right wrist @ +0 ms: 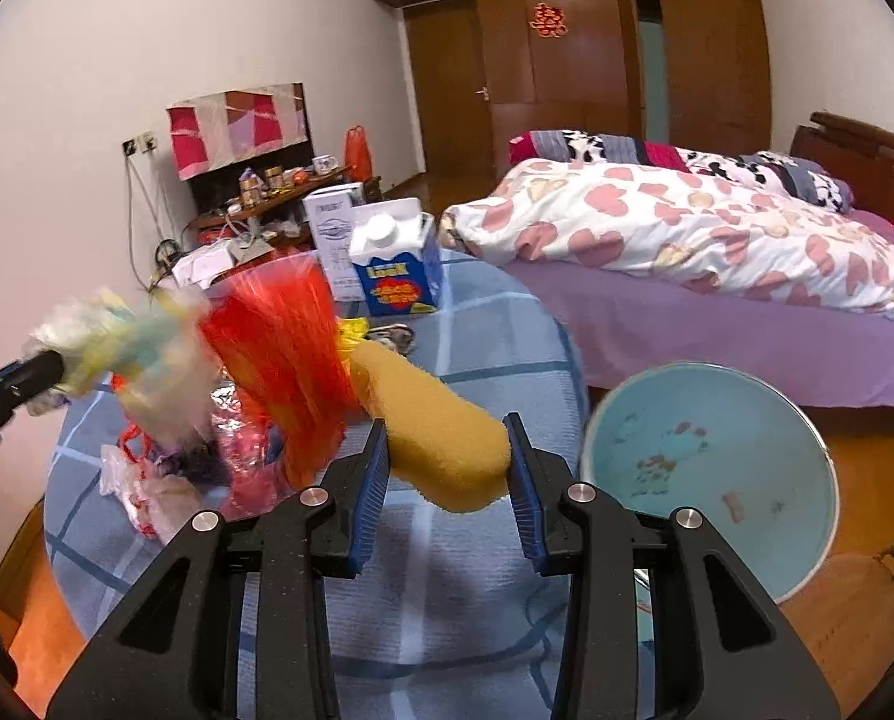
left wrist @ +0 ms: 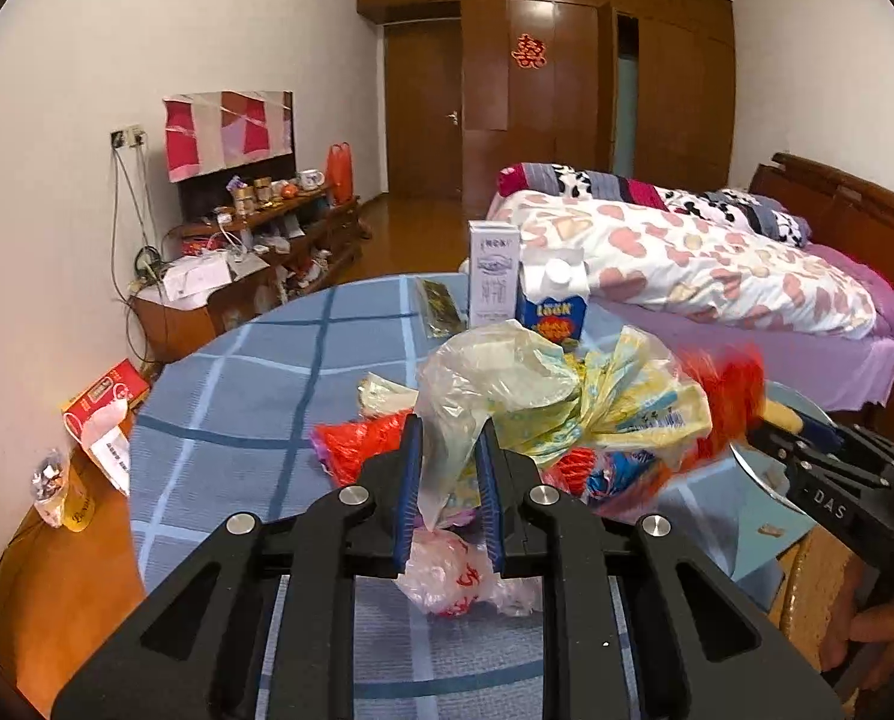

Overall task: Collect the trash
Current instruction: 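Grasp the yellow sponge with the right gripper while the left gripper grasps the clear plastic bag, then carry both items over the blue bin and open both grippers to drop them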

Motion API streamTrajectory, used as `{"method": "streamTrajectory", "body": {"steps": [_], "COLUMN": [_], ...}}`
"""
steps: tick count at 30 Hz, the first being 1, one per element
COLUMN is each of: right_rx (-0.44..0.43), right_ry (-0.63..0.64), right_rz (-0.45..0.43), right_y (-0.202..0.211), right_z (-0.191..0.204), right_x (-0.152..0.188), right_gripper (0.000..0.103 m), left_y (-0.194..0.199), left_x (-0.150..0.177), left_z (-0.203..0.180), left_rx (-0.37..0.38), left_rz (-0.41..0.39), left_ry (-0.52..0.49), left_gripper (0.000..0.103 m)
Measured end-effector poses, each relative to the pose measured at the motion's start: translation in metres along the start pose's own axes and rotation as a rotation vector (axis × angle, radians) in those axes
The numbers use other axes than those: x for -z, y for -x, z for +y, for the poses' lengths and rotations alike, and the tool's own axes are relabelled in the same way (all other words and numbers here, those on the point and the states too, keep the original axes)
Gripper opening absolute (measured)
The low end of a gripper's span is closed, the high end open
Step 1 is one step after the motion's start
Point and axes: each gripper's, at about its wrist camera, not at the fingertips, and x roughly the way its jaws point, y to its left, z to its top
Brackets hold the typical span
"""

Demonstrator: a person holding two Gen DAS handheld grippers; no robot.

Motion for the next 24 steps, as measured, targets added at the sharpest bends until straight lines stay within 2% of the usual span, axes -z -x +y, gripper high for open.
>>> {"method": "streamTrajectory", "body": {"steps": [7,17,24], "right_rx": [0.013,0.09,0.184], "right_ry": [-0.026,-0.049,-0.145], "right_rz": [0.065,-0.062,-0.084], "right_y": [-0.013,0.027,0.049], "right_z": [-0.011,-0.035,-0.087], "right_x": [0.012,-0.01,-0.015], "right_gripper": [0.037,0.037,0.037], "left_y": [0.008,0.012,0.004], "left_x": [-0.011,-0.018,-0.02], "left_z": [0.01,-0.018,-0.057], "left_rx": [-0.046,-0.015,0.055], "left_rz": [-0.02,-0.048,-0.045], "left_ry": [0.041,-0.007,-0.044], "left_gripper": [0.018,0.018,0.018]}}
